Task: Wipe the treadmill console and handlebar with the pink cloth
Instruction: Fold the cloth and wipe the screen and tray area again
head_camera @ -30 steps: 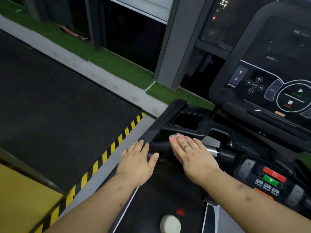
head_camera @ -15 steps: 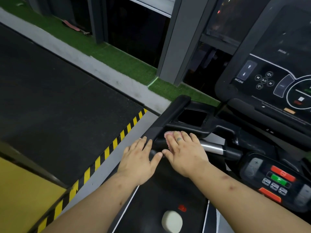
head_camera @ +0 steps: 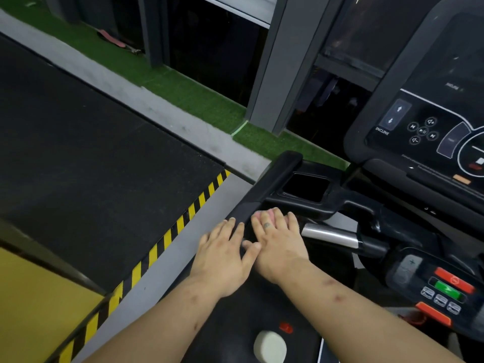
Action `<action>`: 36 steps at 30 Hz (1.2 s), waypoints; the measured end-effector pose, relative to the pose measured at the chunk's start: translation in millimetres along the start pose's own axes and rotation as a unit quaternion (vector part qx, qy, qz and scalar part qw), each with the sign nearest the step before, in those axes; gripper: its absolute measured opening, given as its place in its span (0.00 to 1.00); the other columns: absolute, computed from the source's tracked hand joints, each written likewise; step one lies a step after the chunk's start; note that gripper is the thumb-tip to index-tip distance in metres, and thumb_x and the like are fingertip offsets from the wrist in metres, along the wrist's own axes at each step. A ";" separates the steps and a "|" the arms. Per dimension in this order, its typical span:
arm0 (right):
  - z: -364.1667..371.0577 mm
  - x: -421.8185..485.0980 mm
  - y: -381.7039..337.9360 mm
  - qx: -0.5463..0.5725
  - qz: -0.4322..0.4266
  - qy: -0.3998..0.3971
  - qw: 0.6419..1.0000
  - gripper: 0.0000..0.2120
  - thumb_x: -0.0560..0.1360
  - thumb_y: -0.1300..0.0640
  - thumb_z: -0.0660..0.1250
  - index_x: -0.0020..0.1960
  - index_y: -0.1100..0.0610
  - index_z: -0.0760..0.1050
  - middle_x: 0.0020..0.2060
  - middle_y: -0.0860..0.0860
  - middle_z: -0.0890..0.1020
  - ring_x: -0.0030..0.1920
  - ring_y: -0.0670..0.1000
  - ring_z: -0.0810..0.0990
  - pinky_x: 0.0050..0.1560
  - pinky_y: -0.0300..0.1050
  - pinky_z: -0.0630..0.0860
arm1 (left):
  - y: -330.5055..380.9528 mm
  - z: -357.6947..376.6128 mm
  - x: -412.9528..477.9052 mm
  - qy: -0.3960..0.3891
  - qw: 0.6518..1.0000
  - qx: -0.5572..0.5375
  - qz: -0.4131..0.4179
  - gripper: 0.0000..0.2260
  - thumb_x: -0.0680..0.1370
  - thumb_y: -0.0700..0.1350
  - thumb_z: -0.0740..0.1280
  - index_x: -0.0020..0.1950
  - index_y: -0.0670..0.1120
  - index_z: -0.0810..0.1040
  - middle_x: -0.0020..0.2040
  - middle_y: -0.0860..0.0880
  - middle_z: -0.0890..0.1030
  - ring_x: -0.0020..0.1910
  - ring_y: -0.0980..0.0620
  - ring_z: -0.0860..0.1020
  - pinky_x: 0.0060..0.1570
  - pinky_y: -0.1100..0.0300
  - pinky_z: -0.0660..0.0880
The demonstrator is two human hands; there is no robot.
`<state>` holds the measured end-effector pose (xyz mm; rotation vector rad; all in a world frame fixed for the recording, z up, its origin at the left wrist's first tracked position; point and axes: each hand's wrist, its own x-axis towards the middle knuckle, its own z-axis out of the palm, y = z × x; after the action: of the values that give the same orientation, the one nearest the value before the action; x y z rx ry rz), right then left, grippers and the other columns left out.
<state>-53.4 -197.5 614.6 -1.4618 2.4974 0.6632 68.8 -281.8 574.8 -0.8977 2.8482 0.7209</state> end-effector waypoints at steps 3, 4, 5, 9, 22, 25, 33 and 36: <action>2.8 3.3 -3.5 -0.008 -0.002 -0.003 1.000 0.34 0.85 0.37 0.41 0.83 0.54 0.36 0.84 0.55 0.43 0.83 0.61 0.38 0.79 0.65 0.36 | 0.1 0.0 -0.4 0.004 1.000 0.002 0.001 0.37 0.79 0.69 0.38 0.85 0.54 0.53 0.85 0.51 0.52 0.83 0.51 0.49 0.81 0.49 0.48; 3.3 1.2 -0.2 -0.003 0.000 0.004 1.000 0.34 0.85 0.37 0.40 0.84 0.53 0.37 0.84 0.55 0.44 0.83 0.60 0.39 0.80 0.64 0.36 | 0.1 -0.1 -0.5 0.006 1.000 0.002 0.002 0.37 0.79 0.69 0.37 0.85 0.54 0.53 0.85 0.51 0.52 0.83 0.51 0.49 0.81 0.49 0.48; 3.3 -1.4 4.2 0.007 0.003 0.016 1.000 0.33 0.85 0.37 0.39 0.84 0.53 0.38 0.84 0.54 0.46 0.83 0.59 0.41 0.81 0.62 0.38 | -0.2 0.1 -0.4 0.006 1.000 0.003 0.003 0.37 0.79 0.69 0.37 0.85 0.54 0.53 0.85 0.51 0.52 0.83 0.51 0.49 0.80 0.49 0.48; -0.8 -20.4 27.2 0.058 0.042 0.041 0.997 0.33 0.84 0.35 0.37 0.84 0.49 0.42 0.84 0.51 0.51 0.83 0.56 0.46 0.81 0.61 0.41 | 0.0 -1.8 -1.7 0.008 1.000 0.014 0.006 0.42 0.76 0.72 0.31 0.85 0.54 0.53 0.85 0.51 0.53 0.83 0.51 0.50 0.80 0.50 0.49; 8.6 -83.4 104.3 0.085 0.204 0.102 0.970 0.36 0.80 0.34 0.36 0.79 0.49 0.62 0.73 0.52 0.72 0.74 0.57 0.66 0.79 0.58 0.56 | 1.5 -1.0 -0.8 0.006 1.000 0.014 0.003 0.35 0.82 0.68 0.40 0.85 0.53 0.54 0.85 0.51 0.53 0.83 0.50 0.51 0.80 0.49 0.53; 5.5 -73.3 85.8 0.098 0.196 0.095 0.971 0.36 0.81 0.33 0.37 0.81 0.50 0.58 0.77 0.52 0.67 0.78 0.57 0.60 0.80 0.61 0.50 | -2.3 0.4 -1.0 -0.001 1.000 0.010 0.009 0.35 0.82 0.68 0.41 0.85 0.54 0.51 0.85 0.52 0.50 0.84 0.51 0.47 0.81 0.49 0.50; 3.6 -32.2 41.4 0.100 0.112 0.051 0.987 0.36 0.83 0.33 0.36 0.85 0.50 0.43 0.84 0.52 0.48 0.83 0.56 0.41 0.81 0.60 0.38 | -20.2 3.7 -9.3 -0.009 0.999 0.009 0.042 0.43 0.75 0.72 0.31 0.86 0.52 0.45 0.85 0.54 0.42 0.83 0.56 0.38 0.82 0.52 0.42; 3.8 -30.5 40.0 0.087 0.110 0.041 0.989 0.36 0.82 0.33 0.36 0.84 0.50 0.41 0.84 0.52 0.46 0.83 0.56 0.39 0.81 0.61 0.38 | -29.5 3.8 -15.2 -0.005 0.999 0.014 0.039 0.45 0.72 0.72 0.26 0.85 0.53 0.43 0.85 0.54 0.40 0.82 0.56 0.36 0.81 0.51 0.39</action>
<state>-72.8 -155.0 633.9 -1.1878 2.7279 0.4118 97.5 -293.4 562.2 -0.7816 2.8904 0.6887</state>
